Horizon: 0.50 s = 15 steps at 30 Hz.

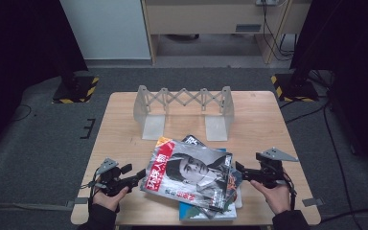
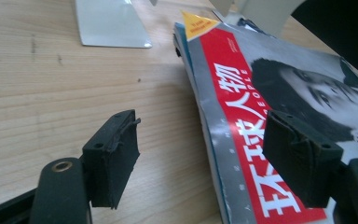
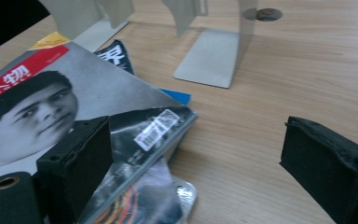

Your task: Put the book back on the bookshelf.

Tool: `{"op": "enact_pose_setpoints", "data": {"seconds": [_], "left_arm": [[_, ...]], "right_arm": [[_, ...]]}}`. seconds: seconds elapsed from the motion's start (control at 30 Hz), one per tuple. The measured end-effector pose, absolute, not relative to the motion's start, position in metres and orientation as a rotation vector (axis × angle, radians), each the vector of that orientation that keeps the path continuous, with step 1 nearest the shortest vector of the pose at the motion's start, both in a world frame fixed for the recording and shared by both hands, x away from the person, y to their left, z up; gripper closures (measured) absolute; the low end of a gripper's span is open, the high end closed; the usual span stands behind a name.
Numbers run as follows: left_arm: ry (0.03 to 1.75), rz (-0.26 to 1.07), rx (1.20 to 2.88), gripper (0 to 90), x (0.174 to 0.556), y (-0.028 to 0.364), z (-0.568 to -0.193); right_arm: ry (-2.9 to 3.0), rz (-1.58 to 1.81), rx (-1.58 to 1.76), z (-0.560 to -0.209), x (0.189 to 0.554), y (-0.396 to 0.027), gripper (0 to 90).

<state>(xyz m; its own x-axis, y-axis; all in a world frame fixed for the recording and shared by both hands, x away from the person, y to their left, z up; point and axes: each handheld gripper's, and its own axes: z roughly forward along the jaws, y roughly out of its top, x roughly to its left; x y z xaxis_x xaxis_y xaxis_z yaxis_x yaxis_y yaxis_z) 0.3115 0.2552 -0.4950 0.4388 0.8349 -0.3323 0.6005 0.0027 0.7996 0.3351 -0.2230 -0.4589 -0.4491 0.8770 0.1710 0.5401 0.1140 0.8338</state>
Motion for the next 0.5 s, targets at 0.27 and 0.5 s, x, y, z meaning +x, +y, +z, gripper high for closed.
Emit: {"op": "enact_pose_setpoints", "data": {"seconds": [0.27,0.5], "left_arm": [[1.228,0.236,1.754,28.2,0.313,0.247,-0.502],[1.207,0.200,1.813,28.4,0.315,0.239,-0.508]], "right_arm": [[2.098,1.292,1.336,-0.464,0.331,-0.197,8.1],[2.158,1.306,1.317,-0.471,0.329,-0.185,8.6]]}}
